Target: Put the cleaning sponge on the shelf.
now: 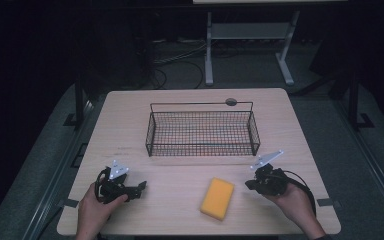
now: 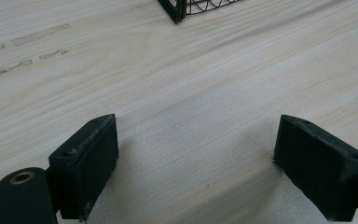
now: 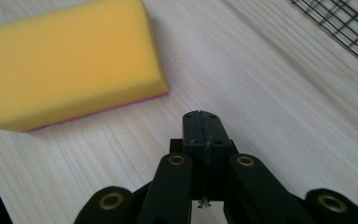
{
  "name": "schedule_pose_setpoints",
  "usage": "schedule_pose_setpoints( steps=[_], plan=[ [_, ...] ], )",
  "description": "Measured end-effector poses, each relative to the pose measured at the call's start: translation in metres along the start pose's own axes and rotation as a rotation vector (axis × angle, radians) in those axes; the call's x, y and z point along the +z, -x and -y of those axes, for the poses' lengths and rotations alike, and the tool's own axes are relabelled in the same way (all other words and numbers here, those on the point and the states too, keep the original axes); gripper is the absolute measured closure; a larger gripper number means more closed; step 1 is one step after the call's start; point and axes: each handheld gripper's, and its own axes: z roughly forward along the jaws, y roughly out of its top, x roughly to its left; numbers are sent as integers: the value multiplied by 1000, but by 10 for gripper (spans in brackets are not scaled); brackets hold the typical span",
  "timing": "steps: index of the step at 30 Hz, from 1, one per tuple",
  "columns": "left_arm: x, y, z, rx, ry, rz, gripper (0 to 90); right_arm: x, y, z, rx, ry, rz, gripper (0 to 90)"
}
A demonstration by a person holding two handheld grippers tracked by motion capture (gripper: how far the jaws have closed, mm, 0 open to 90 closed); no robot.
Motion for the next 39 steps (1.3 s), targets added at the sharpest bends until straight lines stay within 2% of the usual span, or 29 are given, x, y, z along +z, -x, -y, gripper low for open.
schedule_pose_setpoints(
  steps=[19, 39],
  plan=[
    [0, 0, 0, 0, 0, 0, 128, 18, -14, -15, -45, -39, -38, 897],
    [0, 0, 0, 0, -3, 0, 128, 29, -20, -32, -71, -51, -51, 897]
  ],
)
